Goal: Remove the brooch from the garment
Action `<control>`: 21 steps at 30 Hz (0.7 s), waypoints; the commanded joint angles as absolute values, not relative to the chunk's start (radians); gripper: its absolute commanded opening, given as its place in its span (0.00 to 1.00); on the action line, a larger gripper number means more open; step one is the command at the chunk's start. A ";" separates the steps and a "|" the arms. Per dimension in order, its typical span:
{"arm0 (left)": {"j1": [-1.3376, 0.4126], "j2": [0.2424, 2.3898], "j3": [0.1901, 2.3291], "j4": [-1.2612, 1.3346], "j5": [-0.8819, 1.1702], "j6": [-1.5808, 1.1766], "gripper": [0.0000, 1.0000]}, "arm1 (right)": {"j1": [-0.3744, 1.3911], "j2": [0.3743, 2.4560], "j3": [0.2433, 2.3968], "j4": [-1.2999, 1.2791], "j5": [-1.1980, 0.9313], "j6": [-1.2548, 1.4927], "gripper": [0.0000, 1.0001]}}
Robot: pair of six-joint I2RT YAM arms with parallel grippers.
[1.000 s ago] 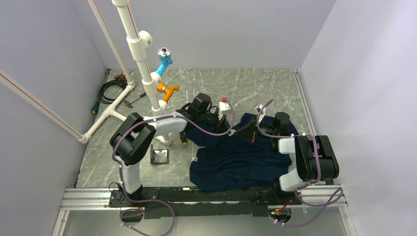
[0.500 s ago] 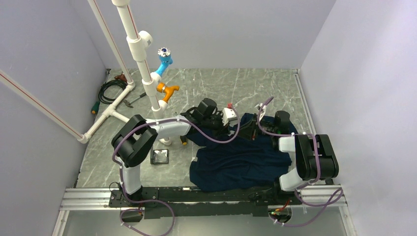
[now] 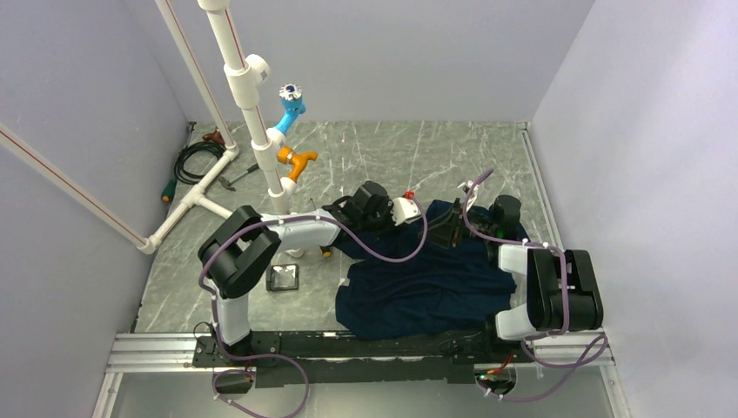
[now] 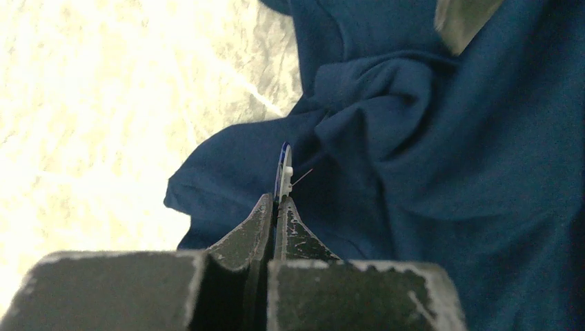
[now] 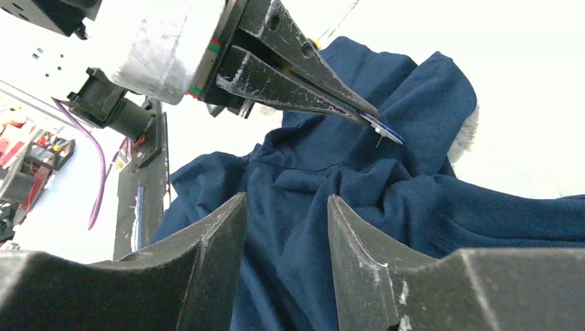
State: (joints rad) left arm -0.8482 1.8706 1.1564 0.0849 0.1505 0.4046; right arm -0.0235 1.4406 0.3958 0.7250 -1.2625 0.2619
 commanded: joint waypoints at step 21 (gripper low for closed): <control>-0.830 1.695 1.317 -0.264 0.483 0.280 0.00 | -0.069 1.232 0.663 -0.216 -1.296 -0.432 0.87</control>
State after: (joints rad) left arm -0.8532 1.7622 1.2457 -0.1646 0.2756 0.3691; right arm -0.0589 1.2781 0.5438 0.2070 -1.2644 -0.0631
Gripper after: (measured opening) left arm 0.022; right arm 0.863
